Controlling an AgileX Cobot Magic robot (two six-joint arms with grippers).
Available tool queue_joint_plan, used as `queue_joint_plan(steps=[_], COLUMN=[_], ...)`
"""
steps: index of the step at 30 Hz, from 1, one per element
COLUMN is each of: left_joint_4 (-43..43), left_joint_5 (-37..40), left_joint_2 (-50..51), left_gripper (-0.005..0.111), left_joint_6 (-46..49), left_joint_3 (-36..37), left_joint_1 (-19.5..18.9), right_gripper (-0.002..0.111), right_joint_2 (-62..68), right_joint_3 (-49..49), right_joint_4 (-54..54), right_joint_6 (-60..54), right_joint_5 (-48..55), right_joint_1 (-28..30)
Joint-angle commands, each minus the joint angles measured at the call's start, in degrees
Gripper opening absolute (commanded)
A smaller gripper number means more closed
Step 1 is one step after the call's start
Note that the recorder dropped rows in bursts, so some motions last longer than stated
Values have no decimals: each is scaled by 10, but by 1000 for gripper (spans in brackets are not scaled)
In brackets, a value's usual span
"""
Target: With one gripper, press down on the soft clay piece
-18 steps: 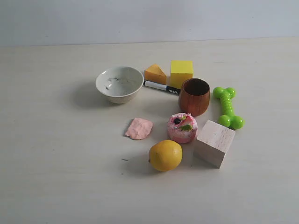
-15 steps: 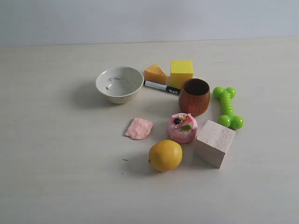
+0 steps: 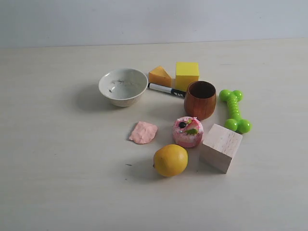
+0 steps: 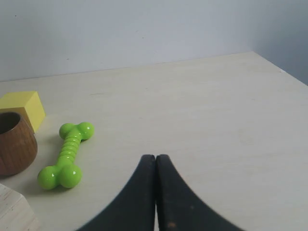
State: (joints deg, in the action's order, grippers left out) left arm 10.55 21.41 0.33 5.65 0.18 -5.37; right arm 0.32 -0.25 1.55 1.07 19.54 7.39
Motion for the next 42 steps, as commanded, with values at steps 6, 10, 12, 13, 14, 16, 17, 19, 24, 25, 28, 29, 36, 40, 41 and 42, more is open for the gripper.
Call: queue_joint_plan(steps=[6, 10, 12, 13, 14, 16, 17, 19, 24, 25, 28, 29, 36, 40, 41, 42], left_joint_4=[3, 3, 3, 3, 3, 5, 5, 5, 5, 5, 5, 5, 5, 5, 5, 5], left_joint_5=[-6, -9, -25, -41, -61, -104, -129, -167, -245, -248, -237, -232, -257, -255, -243, -233], left_joint_2=[-3, -3, -3, -3, -3, -3, -3, -3, -3, -3, -3, -3, -3, -3, -3, -3], left_gripper=[0, 0, 0, 0, 0, 0, 0, 0, 0, 0, 0, 0, 0, 0, 0, 0], left_joint_6=[0, 0, 0, 0, 0, 0, 0, 0, 0, 0, 0, 0, 12, 12, 12, 12], left_joint_3=[-2, -2, -2, -2, -2, -2, -2, -2, -2, -2, -2, -2, -2, -8, -20, -33], left_joint_1=[3, 3, 3, 3, 3, 3, 3, 3, 3, 3, 3, 3, 3, 3, 3, 3], right_gripper=[0, 0, 0, 0, 0, 0, 0, 0, 0, 0, 0, 0, 0, 0, 0, 0], right_joint_2=[-3, -3, -3, -3, -3, -3, -3, -3, -3, -3, -3, -3, -3, -3, -3, -3], right_joint_3=[3, 3, 3, 3, 3, 3, 3, 3, 3, 3, 3, 3, 3, 3, 3, 3], right_joint_4=[1, 1, 1, 1, 1, 1, 1, 1, 1, 1, 1, 1, 1, 1, 1, 1], right_joint_6=[-4, -4, -4, -4, -4, -4, -4, -4, -4, -4, -4, -4, -4, -4, -4, -4], right_joint_5=[-4, -4, -4, -4, -4, -4, -4, -4, -4, -4, -4, -4, -4, -4, -4, -4], right_joint_1=[-1, -1, -1, -1, -1, -1, -1, -1, -1, -1, -1, -1, -1, -1, -1, -1])
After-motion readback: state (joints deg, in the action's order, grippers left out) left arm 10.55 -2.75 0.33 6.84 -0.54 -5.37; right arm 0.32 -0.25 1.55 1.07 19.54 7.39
